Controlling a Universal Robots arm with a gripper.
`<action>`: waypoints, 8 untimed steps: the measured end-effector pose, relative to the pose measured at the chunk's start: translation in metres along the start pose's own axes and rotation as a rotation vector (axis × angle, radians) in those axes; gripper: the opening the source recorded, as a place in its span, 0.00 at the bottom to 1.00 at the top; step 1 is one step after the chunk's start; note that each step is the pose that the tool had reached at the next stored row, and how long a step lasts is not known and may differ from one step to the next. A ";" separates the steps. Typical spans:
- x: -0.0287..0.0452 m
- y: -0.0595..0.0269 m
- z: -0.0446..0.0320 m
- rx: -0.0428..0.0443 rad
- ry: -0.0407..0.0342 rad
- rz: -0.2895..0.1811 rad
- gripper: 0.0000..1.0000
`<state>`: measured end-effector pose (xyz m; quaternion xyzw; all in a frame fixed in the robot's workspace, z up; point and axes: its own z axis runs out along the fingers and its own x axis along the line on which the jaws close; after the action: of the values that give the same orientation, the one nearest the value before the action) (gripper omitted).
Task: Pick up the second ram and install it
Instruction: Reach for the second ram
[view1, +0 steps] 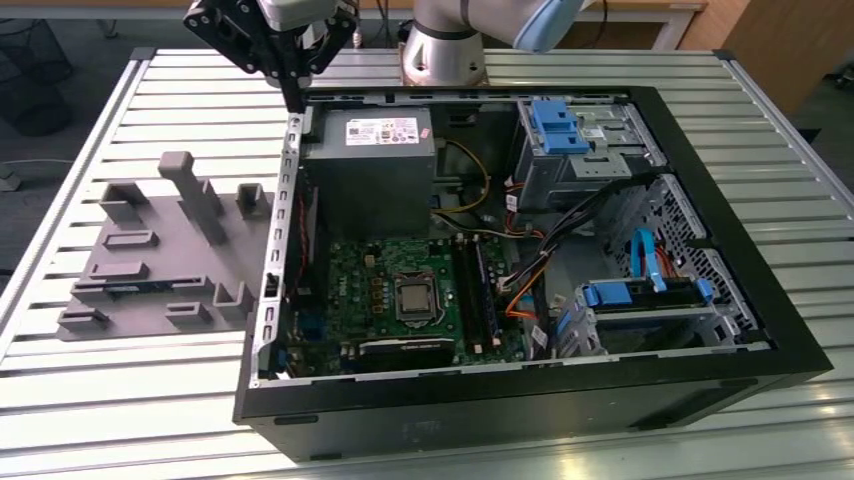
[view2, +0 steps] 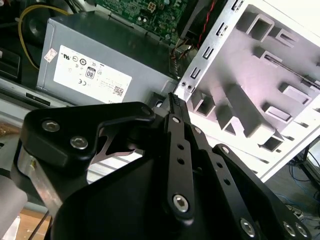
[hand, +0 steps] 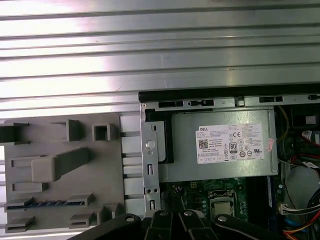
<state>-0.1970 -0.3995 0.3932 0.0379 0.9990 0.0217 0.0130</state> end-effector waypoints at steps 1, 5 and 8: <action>0.0000 0.0000 0.0000 0.0000 0.0000 0.000 0.11; 0.0002 0.0000 0.0001 -0.0001 -0.0001 0.000 0.11; 0.0011 -0.0001 0.0000 0.0000 -0.0001 0.000 0.11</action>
<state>-0.1981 -0.3996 0.3931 0.0379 0.9990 0.0217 0.0131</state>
